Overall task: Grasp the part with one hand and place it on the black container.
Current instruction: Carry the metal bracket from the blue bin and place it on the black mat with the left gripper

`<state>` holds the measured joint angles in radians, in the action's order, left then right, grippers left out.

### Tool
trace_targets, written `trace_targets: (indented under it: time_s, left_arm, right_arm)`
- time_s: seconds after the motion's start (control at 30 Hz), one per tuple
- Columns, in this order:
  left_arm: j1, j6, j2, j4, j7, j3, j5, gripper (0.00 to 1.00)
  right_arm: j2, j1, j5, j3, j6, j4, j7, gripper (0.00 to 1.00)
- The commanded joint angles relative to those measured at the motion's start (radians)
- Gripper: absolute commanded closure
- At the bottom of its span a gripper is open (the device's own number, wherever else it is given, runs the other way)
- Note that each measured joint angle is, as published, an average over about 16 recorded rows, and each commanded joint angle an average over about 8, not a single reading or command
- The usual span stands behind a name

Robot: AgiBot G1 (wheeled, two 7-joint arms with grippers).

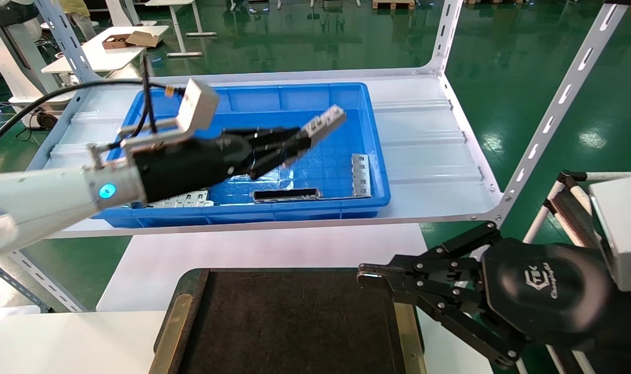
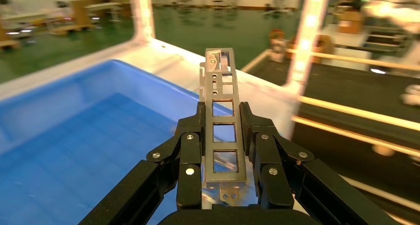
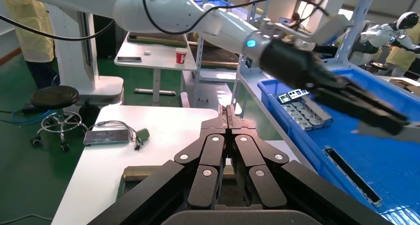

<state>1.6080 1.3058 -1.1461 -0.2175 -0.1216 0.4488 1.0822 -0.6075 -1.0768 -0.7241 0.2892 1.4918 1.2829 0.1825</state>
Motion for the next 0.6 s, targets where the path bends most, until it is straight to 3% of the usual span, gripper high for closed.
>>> trace_targets:
  time_s: [0.03, 0.4, 0.6]
  left_arm:
    - [-0.018, 0.054, 0.025, -0.019, 0.002, 0.001, -0.003, 1.0]
    - [-0.191, 0.197, 0.144, -0.318, 0.14, -0.017, -0.069, 1.0]
    - [-0.326, 0.216, 0.218, -0.531, 0.232, -0.023, -0.106, 1.0]
  right_arm:
    - [0.0, 0.0, 0.0, 0.0, 0.0, 0.0, 0.0, 1.0]
    - [0.0, 0.0, 0.001, 0.001, 0.0, 0.0, 0.0, 1.0]
    - [0.0, 0.0, 0.001, 0.001, -0.001, 0.0, -0.001, 1.0]
